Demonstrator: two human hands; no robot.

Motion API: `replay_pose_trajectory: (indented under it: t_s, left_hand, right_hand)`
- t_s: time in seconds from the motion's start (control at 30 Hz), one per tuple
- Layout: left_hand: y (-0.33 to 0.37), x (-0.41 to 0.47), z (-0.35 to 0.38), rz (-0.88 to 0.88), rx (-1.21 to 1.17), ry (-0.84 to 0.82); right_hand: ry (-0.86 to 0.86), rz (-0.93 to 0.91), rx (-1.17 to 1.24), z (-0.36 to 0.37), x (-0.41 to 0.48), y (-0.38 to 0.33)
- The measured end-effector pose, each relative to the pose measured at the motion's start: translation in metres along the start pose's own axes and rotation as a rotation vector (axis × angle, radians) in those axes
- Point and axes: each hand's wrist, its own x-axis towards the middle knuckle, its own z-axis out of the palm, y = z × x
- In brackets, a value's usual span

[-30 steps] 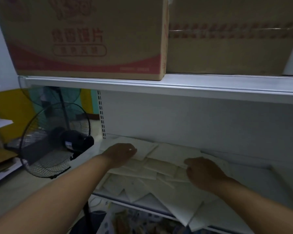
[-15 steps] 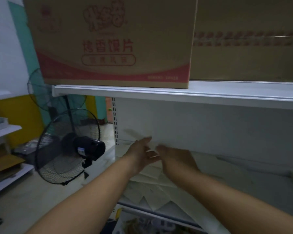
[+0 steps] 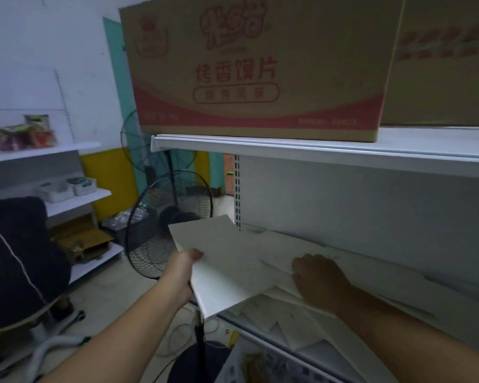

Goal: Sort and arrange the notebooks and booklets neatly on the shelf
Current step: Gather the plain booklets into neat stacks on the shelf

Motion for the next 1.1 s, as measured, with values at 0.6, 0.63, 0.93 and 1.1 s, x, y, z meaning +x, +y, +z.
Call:
replay_pose_trajectory:
  t_s: [0.6,0.63,0.93,1.1]
  left_hand:
    - [-0.011,0.001,0.068,0.013,-0.183,-0.174]
    - [-0.014,0.001,0.071,0.021,-0.191,-0.199]
    - [-0.027,0.005,0.080,-0.055,-0.029,-0.390]
    - [-0.029,0.007,0.077,-0.018,-0.005,-0.395]
  right_hand:
    - [0.418,-0.191,0.004,-0.061,-0.019,-0.066]
    - [0.392,-0.220,0.069,-0.061,-0.025,-0.059]
    - [-0.306,0.469,0.257,0.000,-0.062,0.088]
    - [-0.188,0.406,0.119,0.006,-0.067,0.094]
